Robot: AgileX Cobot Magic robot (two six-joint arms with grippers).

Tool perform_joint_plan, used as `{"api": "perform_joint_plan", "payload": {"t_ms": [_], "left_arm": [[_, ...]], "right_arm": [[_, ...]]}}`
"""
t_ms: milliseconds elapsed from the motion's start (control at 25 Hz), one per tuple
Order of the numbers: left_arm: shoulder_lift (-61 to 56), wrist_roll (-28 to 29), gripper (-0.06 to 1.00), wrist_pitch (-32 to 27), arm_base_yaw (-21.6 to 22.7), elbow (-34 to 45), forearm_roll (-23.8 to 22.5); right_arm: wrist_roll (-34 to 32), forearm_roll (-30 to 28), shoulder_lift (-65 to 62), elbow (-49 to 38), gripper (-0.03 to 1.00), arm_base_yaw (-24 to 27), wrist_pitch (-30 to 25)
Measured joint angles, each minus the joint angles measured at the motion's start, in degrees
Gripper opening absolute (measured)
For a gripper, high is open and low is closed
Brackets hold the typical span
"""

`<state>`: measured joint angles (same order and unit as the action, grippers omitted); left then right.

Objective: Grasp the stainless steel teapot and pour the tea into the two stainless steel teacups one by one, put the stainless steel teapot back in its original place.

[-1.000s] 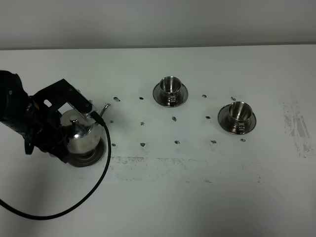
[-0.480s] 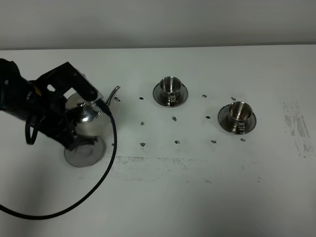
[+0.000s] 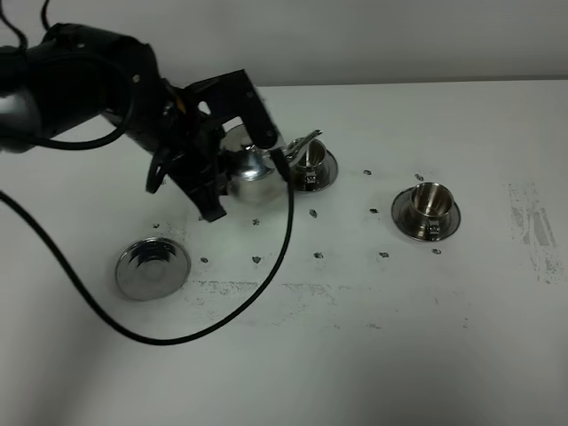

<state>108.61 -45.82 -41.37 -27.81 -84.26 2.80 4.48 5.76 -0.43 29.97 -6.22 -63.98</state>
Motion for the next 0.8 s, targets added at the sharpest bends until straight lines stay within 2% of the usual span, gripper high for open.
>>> {"api": "perform_joint_plan", "payload": {"t_ms": [400,640,800], "left_arm": [[14.68,-4.79,0.20,-11.30,-5.73,-26.80,-0.43],[20.09,-8.76,0.20,-15.79,-7.92,-36.41,-4.83],[21.47,-13.70,0.20,-17.22,-9.17,-38.47,-7.35]], "right_arm": [[0.00,0.00,0.00,0.00,0.23,0.00,0.00],[0.00,0.00,0.00,0.00,0.23,0.00,0.00],[0.00,0.00,0.00,0.00,0.23,0.00,0.00]]}}
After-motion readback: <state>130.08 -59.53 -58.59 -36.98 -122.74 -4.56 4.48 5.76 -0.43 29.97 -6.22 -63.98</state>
